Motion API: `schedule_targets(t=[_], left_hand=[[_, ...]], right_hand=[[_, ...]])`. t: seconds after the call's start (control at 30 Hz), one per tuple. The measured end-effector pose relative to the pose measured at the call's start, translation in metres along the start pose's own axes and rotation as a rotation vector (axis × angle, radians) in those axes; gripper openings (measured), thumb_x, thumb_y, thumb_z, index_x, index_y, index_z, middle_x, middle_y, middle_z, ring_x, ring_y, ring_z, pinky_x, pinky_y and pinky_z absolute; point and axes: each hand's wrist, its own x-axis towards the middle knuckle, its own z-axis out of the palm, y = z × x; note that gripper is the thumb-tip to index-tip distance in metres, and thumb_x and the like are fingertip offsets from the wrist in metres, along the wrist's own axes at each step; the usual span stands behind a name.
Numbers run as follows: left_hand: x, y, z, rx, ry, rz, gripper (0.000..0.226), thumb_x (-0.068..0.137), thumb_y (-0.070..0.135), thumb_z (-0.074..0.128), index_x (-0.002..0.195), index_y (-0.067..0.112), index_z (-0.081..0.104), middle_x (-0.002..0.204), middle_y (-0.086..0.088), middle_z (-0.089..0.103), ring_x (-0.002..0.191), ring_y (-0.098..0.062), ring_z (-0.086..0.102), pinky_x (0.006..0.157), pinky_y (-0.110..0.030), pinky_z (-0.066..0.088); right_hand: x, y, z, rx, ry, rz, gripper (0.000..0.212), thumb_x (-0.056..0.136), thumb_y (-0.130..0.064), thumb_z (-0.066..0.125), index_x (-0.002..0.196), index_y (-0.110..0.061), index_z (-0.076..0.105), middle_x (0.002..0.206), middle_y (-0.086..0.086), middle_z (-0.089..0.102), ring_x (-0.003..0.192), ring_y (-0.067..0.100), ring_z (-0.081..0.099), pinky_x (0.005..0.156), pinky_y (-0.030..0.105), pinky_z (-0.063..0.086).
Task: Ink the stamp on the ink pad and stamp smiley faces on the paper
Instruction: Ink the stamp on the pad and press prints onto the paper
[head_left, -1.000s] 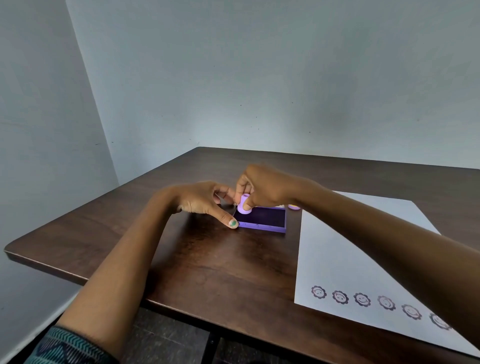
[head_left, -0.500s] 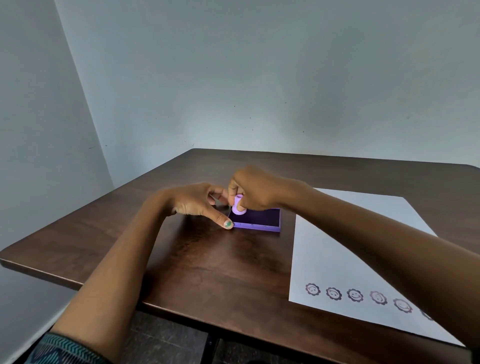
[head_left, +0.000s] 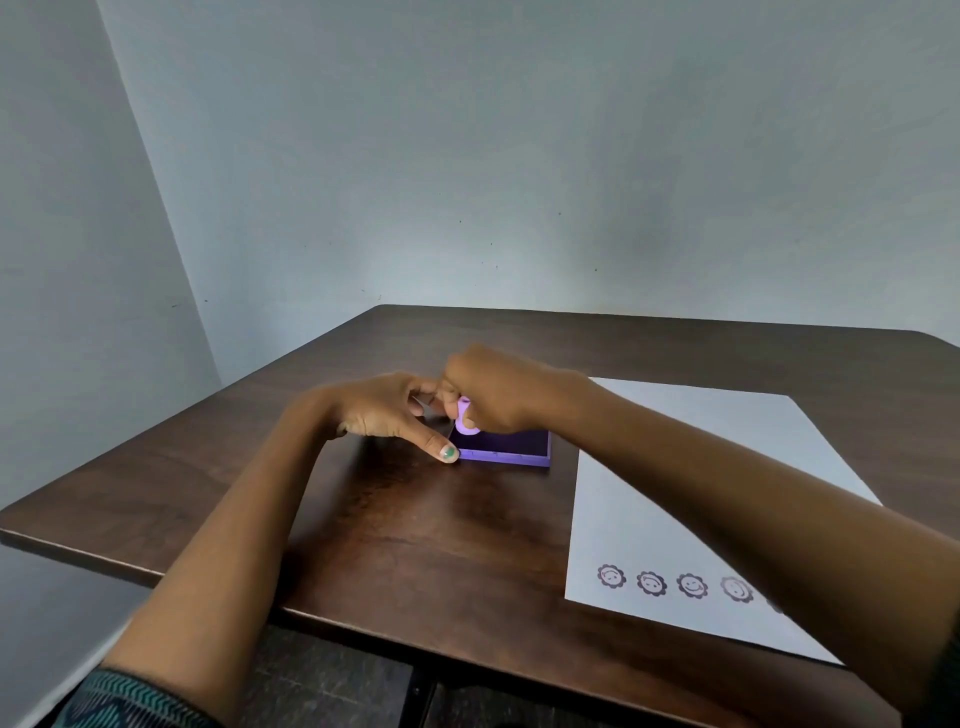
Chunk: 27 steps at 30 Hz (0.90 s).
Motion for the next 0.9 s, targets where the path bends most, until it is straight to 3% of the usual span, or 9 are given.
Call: schedule_targets(t=[0.1, 0.2, 0.27, 0.37, 0.47, 0.57, 0.67, 0.73, 0.9], left_hand=[[0.001, 0.001, 0.0, 0.006, -0.003, 0.001, 0.048, 0.06, 0.038, 0.085, 0.103, 0.031, 0.064, 0.112, 0.014, 0.065, 0.113, -0.007, 0.054, 0.1, -0.029, 0.037], [-0.001, 0.002, 0.0, -0.006, -0.022, 0.017, 0.046, 0.06, 0.039, 0.085, 0.101, 0.032, 0.066, 0.111, 0.015, 0.065, 0.114, -0.008, 0.053, 0.1, -0.029, 0.037], [-0.001, 0.002, 0.0, -0.003, -0.018, 0.014, 0.043, 0.061, 0.04, 0.084, 0.099, 0.038, 0.065, 0.113, 0.018, 0.062, 0.112, -0.006, 0.052, 0.093, -0.024, 0.037], [-0.001, 0.001, 0.0, -0.013, -0.024, 0.016, 0.046, 0.06, 0.041, 0.084, 0.102, 0.043, 0.063, 0.116, 0.018, 0.061, 0.11, 0.001, 0.05, 0.09, -0.023, 0.035], [0.0, -0.001, 0.0, -0.007, -0.008, 0.008, 0.041, 0.06, 0.039, 0.084, 0.096, 0.039, 0.064, 0.112, 0.018, 0.061, 0.111, -0.004, 0.051, 0.089, -0.023, 0.036], [0.002, -0.001, 0.0, -0.003, -0.015, 0.007, 0.044, 0.062, 0.037, 0.084, 0.099, 0.033, 0.063, 0.11, 0.017, 0.062, 0.113, -0.008, 0.052, 0.096, -0.026, 0.035], [0.002, -0.002, 0.0, -0.007, -0.022, 0.017, 0.04, 0.062, 0.038, 0.084, 0.097, 0.04, 0.063, 0.11, 0.02, 0.061, 0.111, -0.005, 0.051, 0.093, -0.023, 0.036], [0.001, -0.001, 0.0, -0.017, -0.036, 0.02, 0.046, 0.062, 0.039, 0.083, 0.103, 0.042, 0.063, 0.116, 0.019, 0.06, 0.112, -0.004, 0.05, 0.097, -0.025, 0.035], [0.002, -0.002, 0.0, -0.055, -0.052, 0.019, 0.049, 0.061, 0.037, 0.084, 0.105, 0.044, 0.063, 0.109, 0.026, 0.061, 0.101, 0.016, 0.049, 0.086, -0.016, 0.035]], right_hand=[[-0.004, -0.011, 0.005, -0.119, 0.032, -0.052, 0.03, 0.084, 0.004, 0.052, 0.058, -0.006, 0.043, 0.055, -0.001, 0.042, 0.05, 0.02, 0.042, 0.045, 0.023, 0.025], [-0.003, -0.008, 0.005, -0.104, 0.007, -0.049, 0.031, 0.084, 0.003, 0.053, 0.056, -0.008, 0.045, 0.056, -0.001, 0.043, 0.048, 0.014, 0.039, 0.044, 0.02, 0.022], [-0.002, 0.0, 0.0, -0.015, -0.007, -0.018, 0.011, 0.081, 0.003, 0.06, 0.075, -0.002, 0.068, 0.078, 0.01, 0.067, 0.068, 0.023, 0.056, 0.048, 0.014, 0.028], [-0.003, 0.006, -0.004, 0.098, 0.02, 0.03, 0.023, 0.078, 0.001, 0.067, 0.101, -0.001, 0.071, 0.107, 0.014, 0.07, 0.083, 0.019, 0.055, 0.053, 0.011, 0.033], [-0.002, -0.003, 0.001, -0.021, 0.017, -0.01, 0.016, 0.081, 0.006, 0.058, 0.073, -0.005, 0.067, 0.077, 0.014, 0.067, 0.066, 0.025, 0.058, 0.053, 0.023, 0.035], [-0.001, -0.008, 0.007, -0.059, 0.045, -0.037, 0.04, 0.082, 0.008, 0.052, 0.051, -0.015, 0.041, 0.052, 0.003, 0.042, 0.046, 0.018, 0.038, 0.046, 0.025, 0.026], [0.004, 0.007, 0.006, 0.056, 0.006, -0.013, 0.011, 0.08, 0.003, 0.061, 0.087, 0.001, 0.07, 0.086, 0.016, 0.068, 0.073, 0.028, 0.058, 0.059, 0.023, 0.036], [0.004, 0.013, 0.004, 0.13, 0.017, -0.002, 0.021, 0.078, -0.002, 0.068, 0.099, -0.003, 0.071, 0.1, 0.011, 0.069, 0.079, 0.018, 0.053, 0.054, 0.01, 0.034], [0.006, 0.026, 0.001, 0.308, 0.007, 0.022, 0.022, 0.076, -0.001, 0.071, 0.098, -0.002, 0.072, 0.073, 0.004, 0.066, 0.059, 0.01, 0.054, 0.046, -0.004, 0.035]])
